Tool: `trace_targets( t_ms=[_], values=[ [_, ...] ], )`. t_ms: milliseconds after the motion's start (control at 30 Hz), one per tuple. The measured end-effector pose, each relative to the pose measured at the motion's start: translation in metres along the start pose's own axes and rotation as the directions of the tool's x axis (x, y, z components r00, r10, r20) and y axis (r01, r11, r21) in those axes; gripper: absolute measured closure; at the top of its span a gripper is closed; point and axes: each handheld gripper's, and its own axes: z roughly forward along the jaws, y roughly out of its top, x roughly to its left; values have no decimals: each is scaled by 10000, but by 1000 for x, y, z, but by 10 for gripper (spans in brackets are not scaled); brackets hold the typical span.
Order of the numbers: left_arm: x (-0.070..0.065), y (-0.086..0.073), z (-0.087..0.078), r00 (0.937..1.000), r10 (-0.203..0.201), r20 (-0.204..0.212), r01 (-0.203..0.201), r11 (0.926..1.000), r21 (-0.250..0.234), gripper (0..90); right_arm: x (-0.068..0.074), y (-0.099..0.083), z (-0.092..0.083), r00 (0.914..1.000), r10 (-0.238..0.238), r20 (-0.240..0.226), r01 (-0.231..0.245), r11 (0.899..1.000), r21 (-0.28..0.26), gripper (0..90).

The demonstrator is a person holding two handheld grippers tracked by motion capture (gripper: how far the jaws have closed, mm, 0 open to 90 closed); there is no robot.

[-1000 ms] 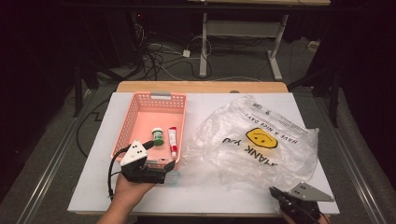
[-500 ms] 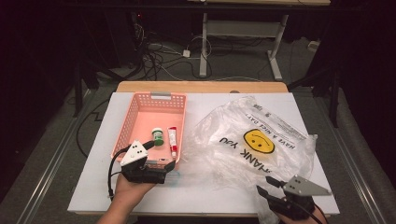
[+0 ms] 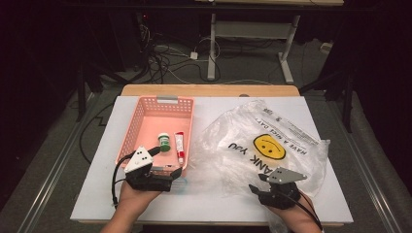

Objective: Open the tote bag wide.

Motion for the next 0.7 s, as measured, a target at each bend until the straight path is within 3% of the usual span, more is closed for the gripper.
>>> trace_targets(
  t_ms=[100, 333, 433, 533, 567, 700],
  values=[
    [-1, 0, 1, 10000, 47, 29, -47, 10000, 63, 0, 3, 16, -2, 9995, -270, -136, 266, 9991, -338, 537],
    [-3, 0, 1, 10000, 22, 16, -22, 10000, 54, 0, 1, 28, 14, 9985, -332, -431, 328, 9994, -106, 562],
    [-2, -1, 1, 10000, 43, 1, -43, 10000, 89, 0, 0, 30, 25, 9967, -390, -718, 396, 9992, 65, 510],
    [-1, -2, 1, 10000, -2, -8, 2, 9999, 123, 0, 2, 29, 36, 9930, -650, -984, 691, 9969, 384, 397],
    [-1, -2, 1, 10000, 7, -21, -7, 9999, 153, 0, 3, 29, 38, 9932, -543, -1031, 595, 9971, 483, 368],
    [-2, -2, 1, 10000, 27, -33, -26, 9999, 167, 0, 4, 23, 50, 9925, -695, -1008, 800, 9913, 1042, 351]
  ],
)
